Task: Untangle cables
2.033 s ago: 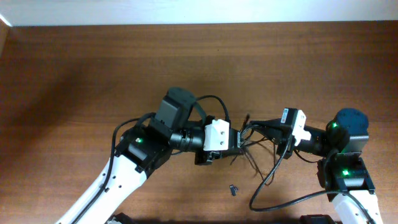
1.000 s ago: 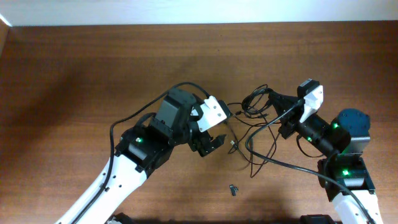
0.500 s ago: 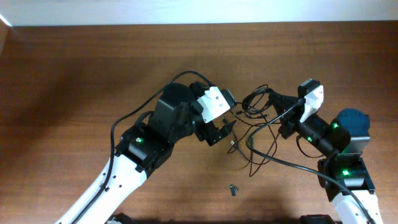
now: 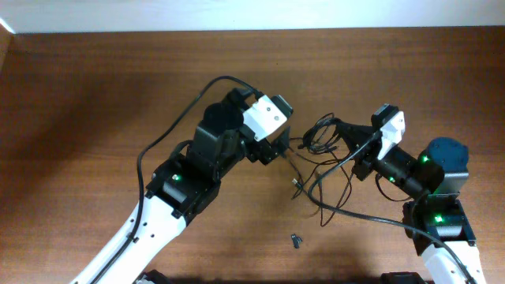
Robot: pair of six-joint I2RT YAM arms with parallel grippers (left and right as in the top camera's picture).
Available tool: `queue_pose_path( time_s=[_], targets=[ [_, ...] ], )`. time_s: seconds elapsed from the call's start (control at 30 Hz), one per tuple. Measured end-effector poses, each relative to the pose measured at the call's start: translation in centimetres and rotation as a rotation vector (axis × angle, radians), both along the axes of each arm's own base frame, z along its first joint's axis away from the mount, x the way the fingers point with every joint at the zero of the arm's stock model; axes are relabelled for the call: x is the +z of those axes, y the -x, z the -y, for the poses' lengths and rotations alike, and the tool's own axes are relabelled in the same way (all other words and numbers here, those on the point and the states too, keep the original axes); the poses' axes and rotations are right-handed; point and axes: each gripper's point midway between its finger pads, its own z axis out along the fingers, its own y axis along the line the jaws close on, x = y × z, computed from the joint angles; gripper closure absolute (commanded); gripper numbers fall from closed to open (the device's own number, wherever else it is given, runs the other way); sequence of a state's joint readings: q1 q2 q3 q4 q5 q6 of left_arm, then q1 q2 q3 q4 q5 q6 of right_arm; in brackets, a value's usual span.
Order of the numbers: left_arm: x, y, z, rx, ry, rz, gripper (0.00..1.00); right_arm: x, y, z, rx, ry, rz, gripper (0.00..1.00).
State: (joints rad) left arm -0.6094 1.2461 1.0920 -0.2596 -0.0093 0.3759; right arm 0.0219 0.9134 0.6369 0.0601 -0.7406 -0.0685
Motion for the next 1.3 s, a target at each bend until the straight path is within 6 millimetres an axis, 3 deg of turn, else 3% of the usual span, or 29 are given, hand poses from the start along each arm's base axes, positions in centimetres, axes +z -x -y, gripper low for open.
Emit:
queue_pose_path(
  time_s=[0.17, 0.33, 0.4, 0.67, 0.93, 1.2, 1.23, 1.3],
  targets=[
    [0.7, -0.5, -0.2, -0.020, -0.073, 0.086, 0.00, 0.2, 1.5, -1.5, 0.133, 0.013, 0.037, 0.96],
    [-0.8, 2.7, 2.6, -0.318, -0.157, 0.093, 0.00, 0.4, 1.7, -2.5, 0.224, -0.055, 0.012, 0.96],
    [-0.5, 3.9, 3.8, -0.426, -0.139, 0.115, 0.00, 0.4, 1.8, -2.7, 0.239, -0.073, -0.003, 0.96],
    [2.4, 5.6, 6.1, -0.593, -0.046, 0.235, 0.00, -1.2, 1.4, -3.3, 0.285, -0.126, -0.109, 0.96],
    [2.8, 7.4, 7.0, -0.706, 0.009, 0.230, 0.01, 0.2, 3.1, -4.2, 0.417, -0.154, -0.069, 0.96],
    [3.1, 8.8, 7.9, -0.808, 0.055, 0.236, 0.13, 0.3, 3.8, -4.5, 0.464, -0.163, -0.075, 0.96],
    [2.9, 8.8, 8.2, -0.823, 0.062, 0.232, 0.17, 0.3, 3.9, -4.5, 0.468, -0.164, -0.075, 0.96],
    [2.3, 8.7, 8.5, -0.841, 0.068, 0.215, 0.36, 0.3, 4.0, -4.6, 0.475, -0.165, -0.075, 0.96]
  ],
)
